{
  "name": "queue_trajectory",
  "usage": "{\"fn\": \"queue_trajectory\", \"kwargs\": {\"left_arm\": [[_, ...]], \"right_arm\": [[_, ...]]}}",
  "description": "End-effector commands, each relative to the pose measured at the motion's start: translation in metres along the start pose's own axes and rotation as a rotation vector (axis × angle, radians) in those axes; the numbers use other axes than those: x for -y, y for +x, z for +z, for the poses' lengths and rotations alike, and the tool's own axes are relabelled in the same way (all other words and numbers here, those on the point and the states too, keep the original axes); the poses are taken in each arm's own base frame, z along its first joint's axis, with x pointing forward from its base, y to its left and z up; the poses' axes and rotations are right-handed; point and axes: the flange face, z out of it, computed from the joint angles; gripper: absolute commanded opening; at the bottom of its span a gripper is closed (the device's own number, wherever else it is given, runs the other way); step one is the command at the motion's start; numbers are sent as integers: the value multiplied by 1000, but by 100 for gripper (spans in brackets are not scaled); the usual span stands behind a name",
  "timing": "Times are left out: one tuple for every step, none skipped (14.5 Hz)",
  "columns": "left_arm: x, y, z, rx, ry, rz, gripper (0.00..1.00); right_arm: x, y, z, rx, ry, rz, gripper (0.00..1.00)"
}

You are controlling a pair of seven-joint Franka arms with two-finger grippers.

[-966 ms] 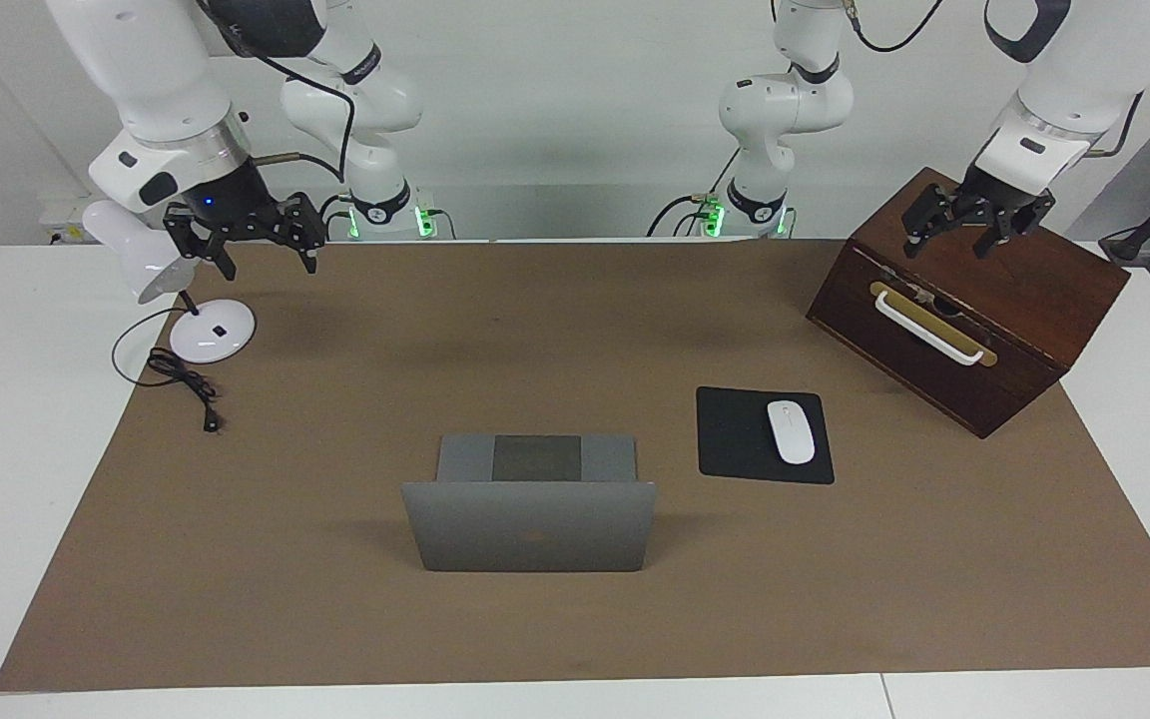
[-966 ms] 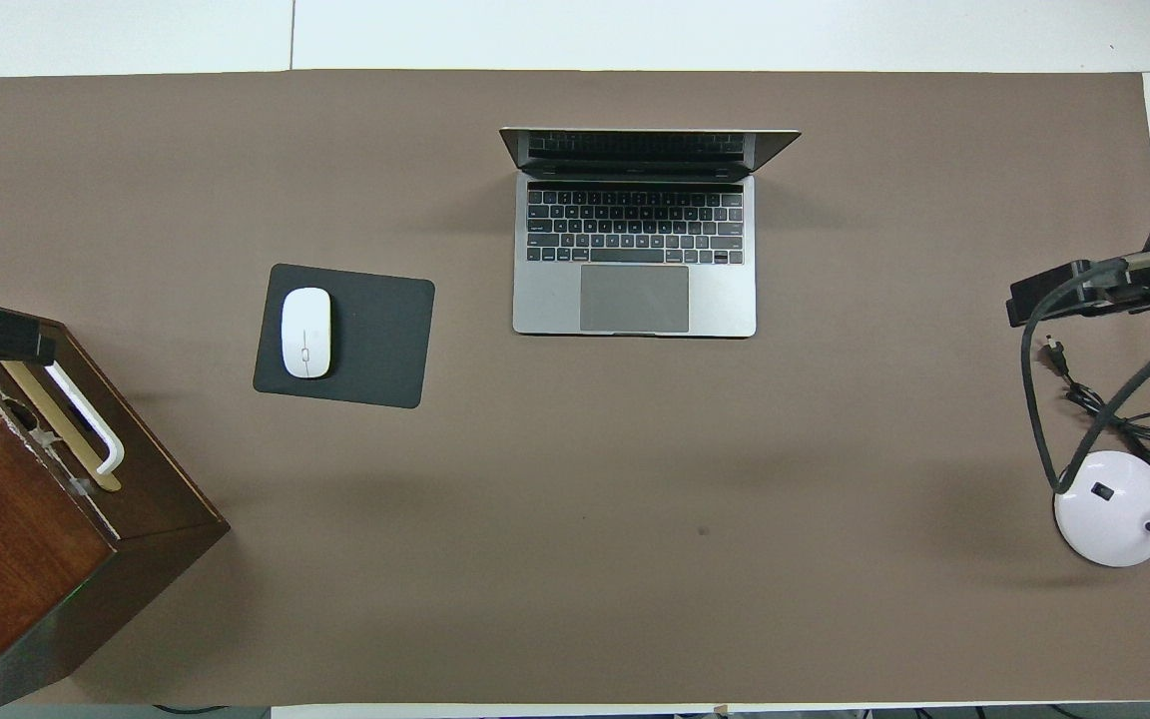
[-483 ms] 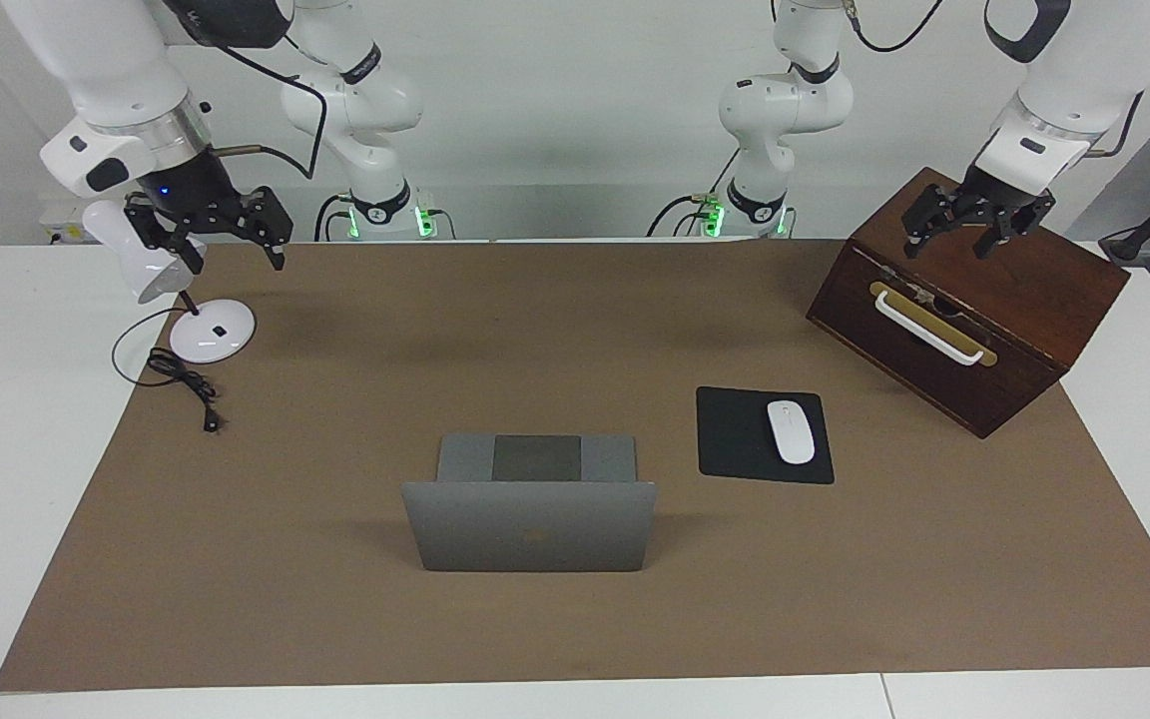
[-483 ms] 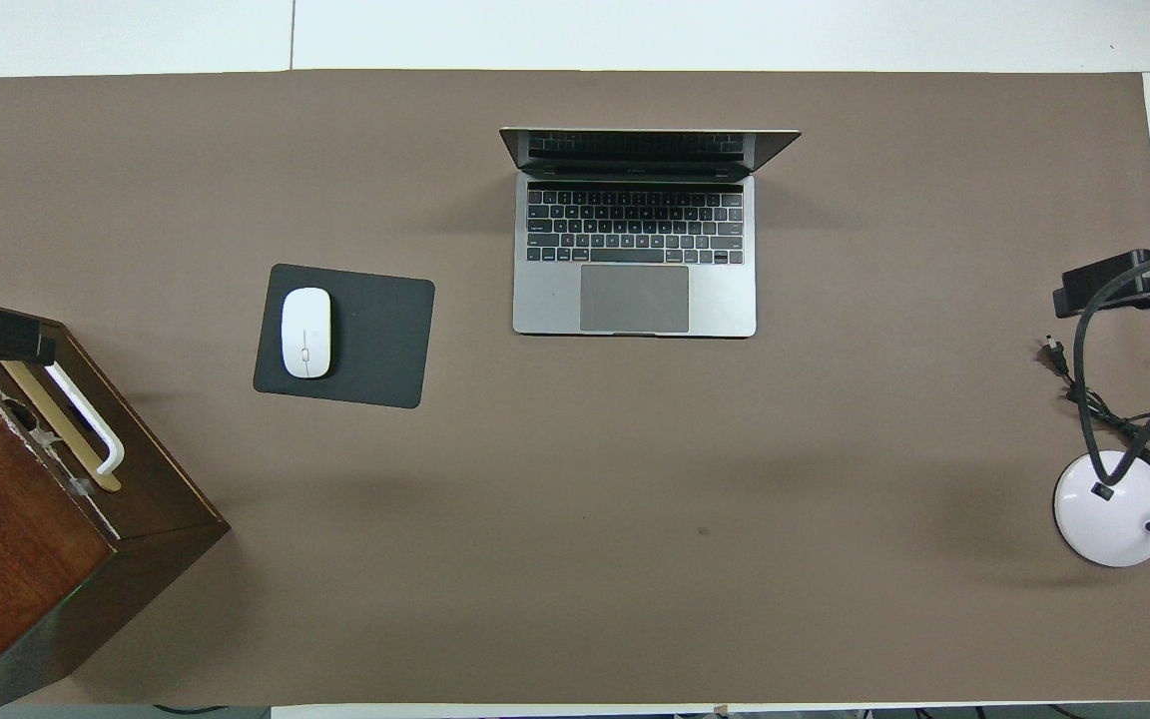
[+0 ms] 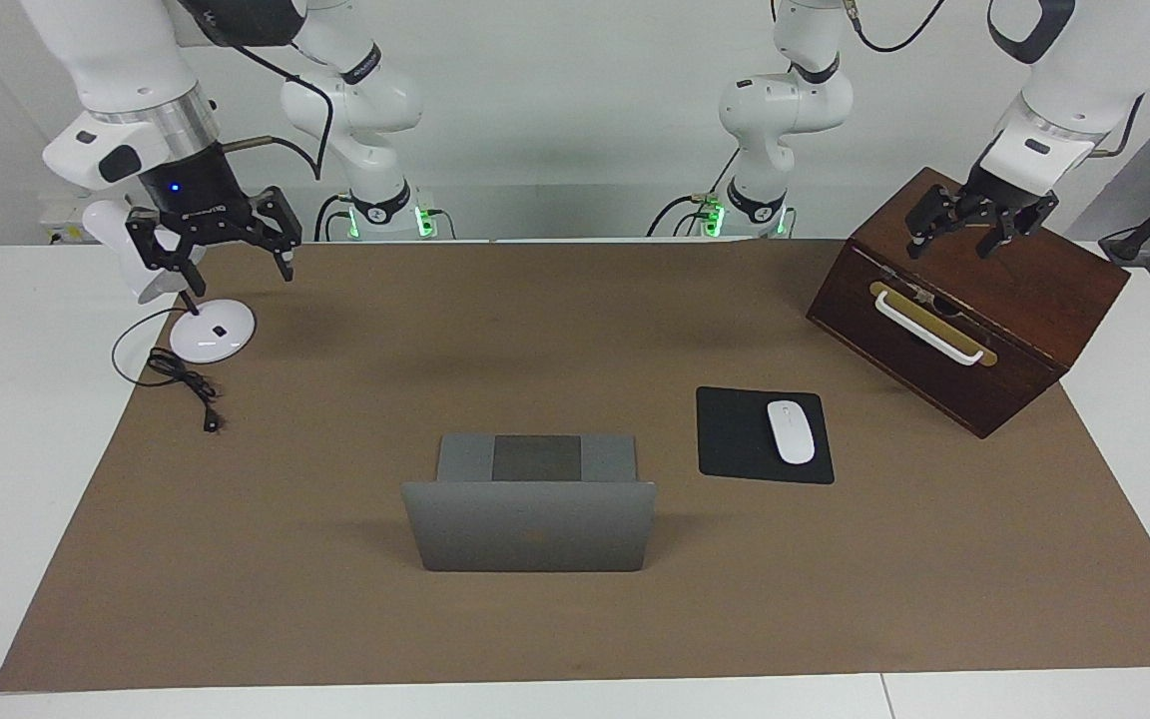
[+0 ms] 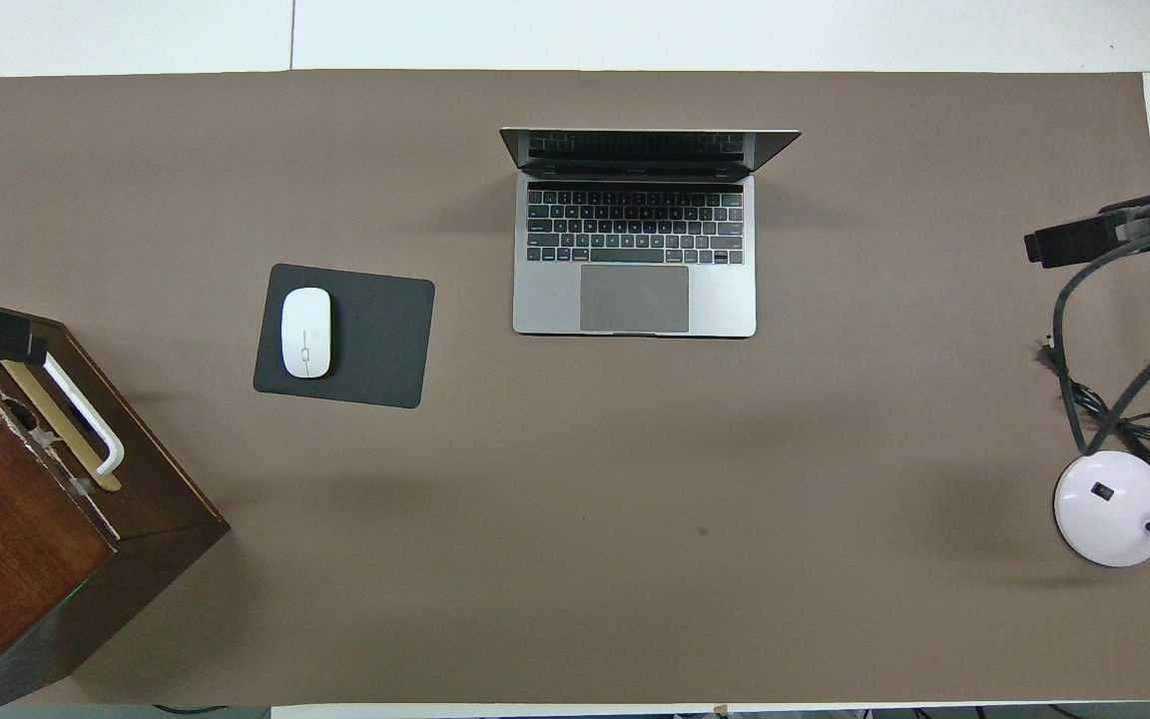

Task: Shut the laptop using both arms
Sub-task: 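Raise the right gripper toward the laptop while the left gripper advances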

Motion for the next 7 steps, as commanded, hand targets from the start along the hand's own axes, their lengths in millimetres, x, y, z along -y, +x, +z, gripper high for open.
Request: {"fn": "queue_trajectory", "kwargs": {"left_arm": [[3, -7, -1, -24, 13, -21, 100], [3, -7, -2, -27, 13, -24, 88], [3, -6, -2, -30, 15, -24, 51], [-1, -3, -3, -49, 16, -20, 10], [-3, 1, -5, -83, 18, -10, 0], [-4, 3, -5, -94, 19, -9, 0], [-4, 4, -6, -101, 20, -7, 0]], "right_arm": [[6, 14, 20, -37, 7, -92, 100], [11, 19, 25, -56, -5, -130, 100], [18, 24, 29, -70, -10, -167, 100], [20, 26, 29, -79, -14, -189, 100], [23, 30, 29, -101, -20, -227, 100], [27, 33, 28, -126, -27, -267, 100], [29, 36, 29, -148, -34, -297, 100]]}}
